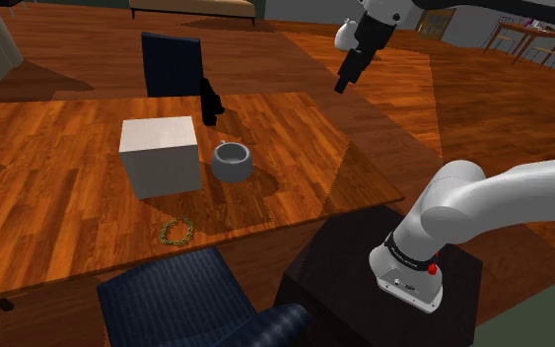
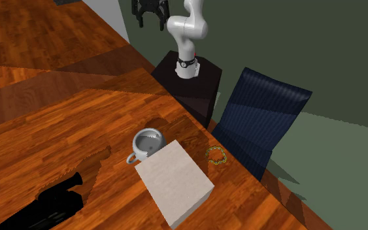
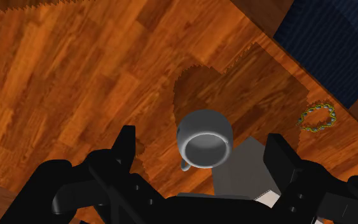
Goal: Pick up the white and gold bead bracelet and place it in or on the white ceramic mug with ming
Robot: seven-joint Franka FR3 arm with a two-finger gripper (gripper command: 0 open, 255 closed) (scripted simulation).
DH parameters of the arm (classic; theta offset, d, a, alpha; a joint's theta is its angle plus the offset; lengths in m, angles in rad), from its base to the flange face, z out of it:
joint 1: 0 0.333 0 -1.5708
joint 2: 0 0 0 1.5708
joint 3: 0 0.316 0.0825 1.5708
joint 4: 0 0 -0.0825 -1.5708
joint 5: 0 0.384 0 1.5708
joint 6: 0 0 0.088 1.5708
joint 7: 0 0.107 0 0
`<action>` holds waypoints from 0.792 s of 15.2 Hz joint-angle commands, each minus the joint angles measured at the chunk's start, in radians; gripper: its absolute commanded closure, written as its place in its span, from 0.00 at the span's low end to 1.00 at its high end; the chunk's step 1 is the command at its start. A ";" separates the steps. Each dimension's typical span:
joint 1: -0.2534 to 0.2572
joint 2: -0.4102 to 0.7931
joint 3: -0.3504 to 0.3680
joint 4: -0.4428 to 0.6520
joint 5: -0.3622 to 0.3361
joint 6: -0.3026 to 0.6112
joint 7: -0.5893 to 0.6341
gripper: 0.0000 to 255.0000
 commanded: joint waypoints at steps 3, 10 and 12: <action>0.008 0.021 0.036 -0.027 0.016 0.037 0.046 0.00; 0.038 0.136 0.163 -0.083 0.068 0.171 0.205 0.00; 0.046 0.181 0.199 -0.088 0.079 0.210 0.250 0.00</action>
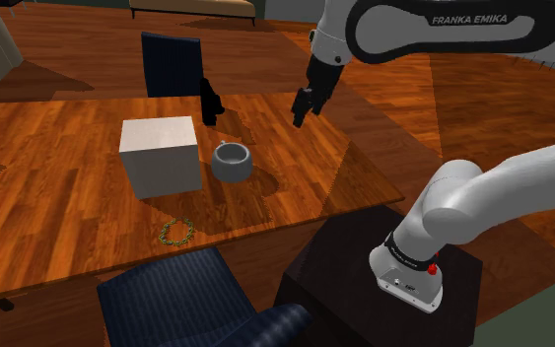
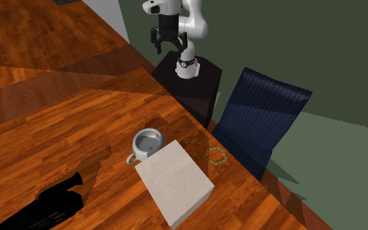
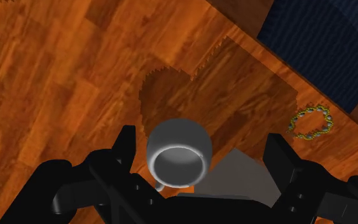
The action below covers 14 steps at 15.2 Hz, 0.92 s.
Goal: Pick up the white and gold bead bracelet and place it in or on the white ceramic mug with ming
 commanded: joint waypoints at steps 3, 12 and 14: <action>0.015 0.101 0.074 0.004 0.019 0.076 0.097 0.00; 0.030 0.389 0.222 0.083 -0.004 0.232 0.320 0.00; 0.033 0.462 0.250 0.115 -0.025 0.259 0.375 0.00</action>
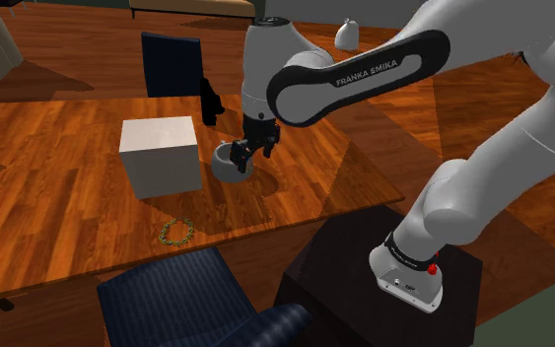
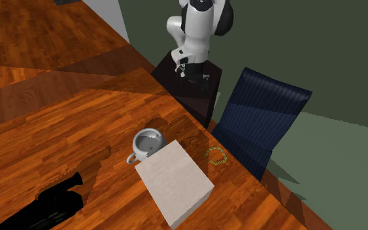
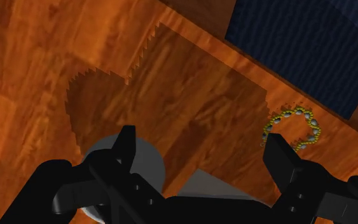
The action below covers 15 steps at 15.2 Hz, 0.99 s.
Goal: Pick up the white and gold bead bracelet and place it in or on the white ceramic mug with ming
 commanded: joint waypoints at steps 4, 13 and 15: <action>0.015 0.204 0.059 0.096 -0.074 0.065 0.149 0.00; 0.116 0.572 0.064 0.349 -0.232 0.093 0.384 0.00; 0.148 0.654 0.054 0.419 -0.257 0.087 0.422 0.00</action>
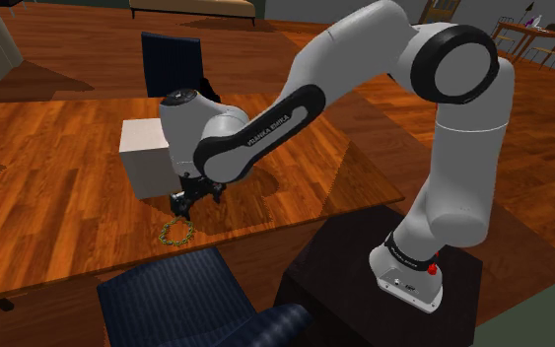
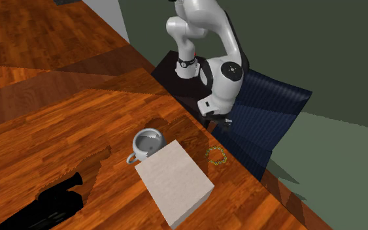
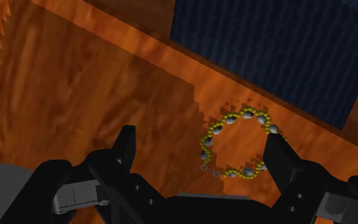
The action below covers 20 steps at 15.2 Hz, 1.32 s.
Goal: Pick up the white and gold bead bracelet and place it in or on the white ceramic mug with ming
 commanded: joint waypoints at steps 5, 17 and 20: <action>0.099 0.247 -0.036 0.238 -0.055 -0.033 0.091 0.00; 0.131 0.359 -0.062 0.285 -0.082 0.024 0.116 0.00; 0.131 0.359 -0.062 0.285 -0.082 0.024 0.116 0.00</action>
